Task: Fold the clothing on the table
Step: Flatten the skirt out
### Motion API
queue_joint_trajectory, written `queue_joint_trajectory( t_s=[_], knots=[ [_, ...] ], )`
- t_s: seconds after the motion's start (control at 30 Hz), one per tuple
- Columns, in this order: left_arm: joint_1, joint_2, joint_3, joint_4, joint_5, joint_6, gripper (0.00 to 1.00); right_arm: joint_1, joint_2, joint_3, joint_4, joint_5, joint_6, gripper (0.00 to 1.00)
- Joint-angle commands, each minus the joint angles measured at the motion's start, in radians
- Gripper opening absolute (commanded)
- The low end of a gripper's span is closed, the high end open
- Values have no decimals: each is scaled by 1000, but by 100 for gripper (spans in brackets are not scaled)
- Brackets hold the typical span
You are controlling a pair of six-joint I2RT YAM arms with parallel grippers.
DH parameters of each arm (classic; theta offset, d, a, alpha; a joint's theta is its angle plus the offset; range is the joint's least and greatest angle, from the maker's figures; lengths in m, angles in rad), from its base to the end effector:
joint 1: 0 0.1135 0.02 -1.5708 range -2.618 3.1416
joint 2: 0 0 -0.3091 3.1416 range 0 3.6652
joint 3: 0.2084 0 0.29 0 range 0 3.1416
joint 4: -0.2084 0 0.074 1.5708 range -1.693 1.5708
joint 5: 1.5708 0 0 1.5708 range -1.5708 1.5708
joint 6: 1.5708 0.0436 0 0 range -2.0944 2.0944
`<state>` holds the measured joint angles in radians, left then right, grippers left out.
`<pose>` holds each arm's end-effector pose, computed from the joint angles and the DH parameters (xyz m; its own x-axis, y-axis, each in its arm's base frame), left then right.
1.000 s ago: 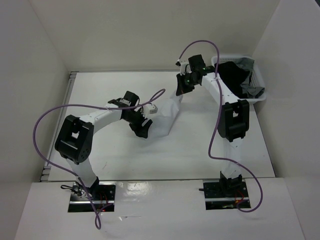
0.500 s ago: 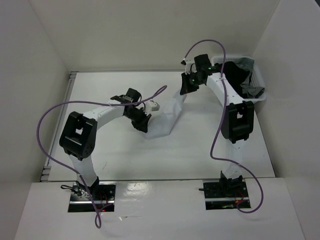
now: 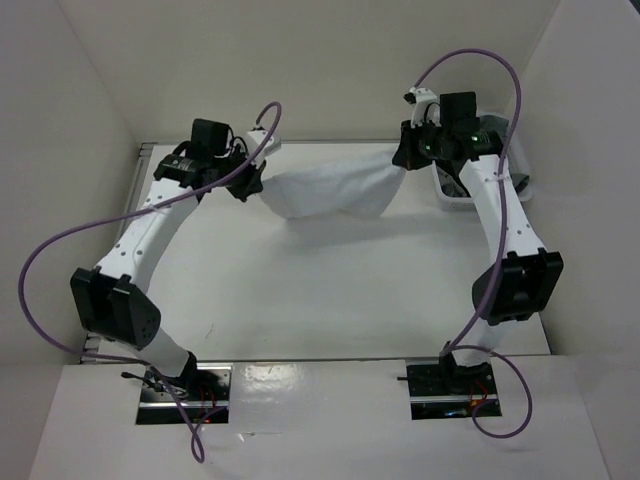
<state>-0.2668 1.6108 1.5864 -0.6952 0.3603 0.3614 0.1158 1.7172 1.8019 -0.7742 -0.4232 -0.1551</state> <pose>0.3855 -0.1213 0.3997 -0.4170 0.4570 -0.7857 0.6948 0.7175 0.0486 0.4255 0.0675 0.4307 -0.5594 -0.2069 -0.8027 -0.5127 0.8473 0.1389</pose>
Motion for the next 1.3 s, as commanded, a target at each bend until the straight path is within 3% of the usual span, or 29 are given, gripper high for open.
queue_joint_trajectory(
  t_s=[0.0,0.23,0.37,0.5,0.8,0.93,1.07,1.27],
  knots=[
    [5,-69,40,-11,-67,-6,0,10,-94,-29,45,24,-41,0],
    [43,-137,61,10,-81,-52,0,10,-191,-47,55,-40,-61,0],
    [43,-183,61,-32,-47,-42,0,10,-238,-56,-3,-178,-107,0],
    [43,-283,11,-101,28,14,0,10,-335,-130,-77,-360,-193,0],
    [100,-538,-123,-314,187,169,0,-37,-554,-341,-284,-564,-424,0],
    [140,-586,-190,-323,290,169,0,-59,-585,-372,-336,-620,-455,0],
    [150,-586,-238,-323,313,169,0,-59,-585,-407,-346,-643,-466,0],
    [117,-435,-290,-284,347,139,0,-16,-525,-472,-223,-572,-377,0]
  ],
)
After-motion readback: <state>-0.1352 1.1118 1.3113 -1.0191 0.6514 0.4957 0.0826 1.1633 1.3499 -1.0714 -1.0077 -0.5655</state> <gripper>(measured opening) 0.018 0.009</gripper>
